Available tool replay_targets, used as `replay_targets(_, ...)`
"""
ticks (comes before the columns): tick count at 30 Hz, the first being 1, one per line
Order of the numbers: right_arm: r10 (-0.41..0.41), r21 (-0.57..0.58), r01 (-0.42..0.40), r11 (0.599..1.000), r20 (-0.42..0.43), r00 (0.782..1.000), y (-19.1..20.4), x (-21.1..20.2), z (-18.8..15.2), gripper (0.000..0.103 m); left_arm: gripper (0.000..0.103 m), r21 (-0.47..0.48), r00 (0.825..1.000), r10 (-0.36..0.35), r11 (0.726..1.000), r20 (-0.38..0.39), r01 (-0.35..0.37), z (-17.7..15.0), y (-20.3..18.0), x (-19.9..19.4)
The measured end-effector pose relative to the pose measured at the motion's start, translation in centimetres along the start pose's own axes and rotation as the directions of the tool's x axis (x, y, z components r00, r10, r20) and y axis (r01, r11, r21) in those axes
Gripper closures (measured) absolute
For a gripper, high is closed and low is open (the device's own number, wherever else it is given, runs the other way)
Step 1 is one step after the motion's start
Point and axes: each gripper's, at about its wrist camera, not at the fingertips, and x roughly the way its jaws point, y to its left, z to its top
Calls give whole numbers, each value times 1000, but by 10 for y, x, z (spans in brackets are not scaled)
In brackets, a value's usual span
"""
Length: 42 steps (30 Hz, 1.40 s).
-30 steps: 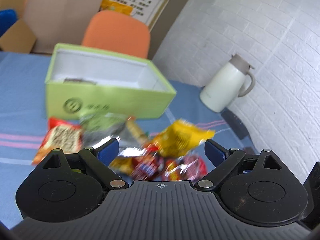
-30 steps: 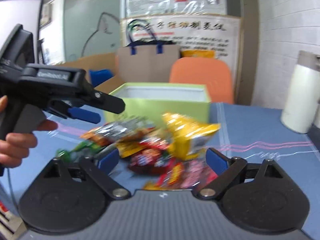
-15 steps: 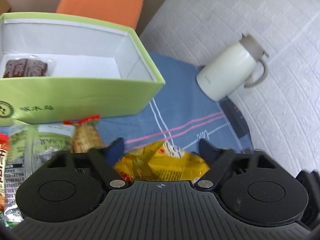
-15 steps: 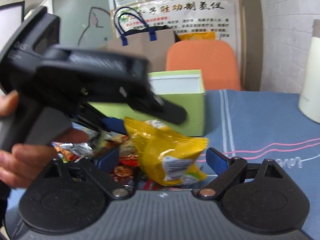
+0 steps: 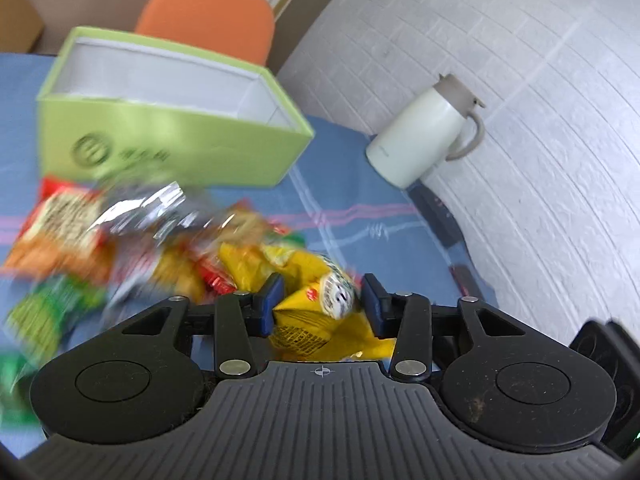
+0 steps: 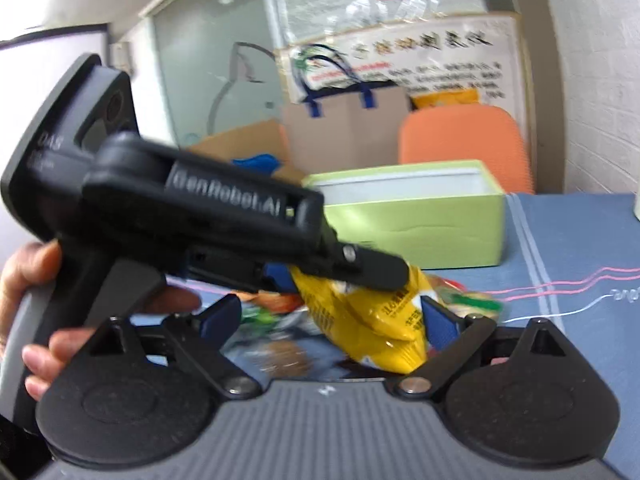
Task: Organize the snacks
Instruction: 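Lower the left gripper onto the yellow chip bag and close, then carry the yellow chip bag with the left gripper into the green box, release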
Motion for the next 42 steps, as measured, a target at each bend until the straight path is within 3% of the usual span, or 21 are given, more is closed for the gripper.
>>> replay_targets(5, 79, -6, -80, 997, -86, 993, 39, -4, -34, 9, 76, -81, 998, 55, 995, 32, -52, -54, 28, -41)
replay_targets(10, 57, -64, -65, 996, -119, 991, 57, -31, -57, 9, 63, -111, 996, 87, 990, -8, -87, -86, 47, -52)
replay_targets(14, 23, -15, -24, 1000, -72, 997, 52, -54, -61, 9, 51, -136, 997, 78, 988, 27, -74, -90, 52, -66)
replay_targets(20, -2, 23, 4, 1000, -99, 995, 40, -34, -57, 9, 45, -122, 997, 72, 990, 24, -68, -79, 46, -57)
replay_targets(26, 9, 53, -1, 999, -146, 989, 32, -13, -62, 9, 49, -106, 997, 65, 992, -32, -68, -81, 47, -35)
replay_targets(30, 26, 63, -16, 998, -161, 987, 29, -8, -71, 9, 55, -157, 997, 15, 987, -72, -26, -87, 58, -25)
replay_targets(38, 17, 54, -9, 999, -162, 987, 26, 5, -67, 9, 50, -119, 998, 45, 992, -53, -51, -78, 56, -27)
replay_targets(42, 10, 10, -8, 1000, -160, 987, 33, 9, -71, 9, 53, -113, 998, 32, 993, -61, -38, -80, 56, -20)
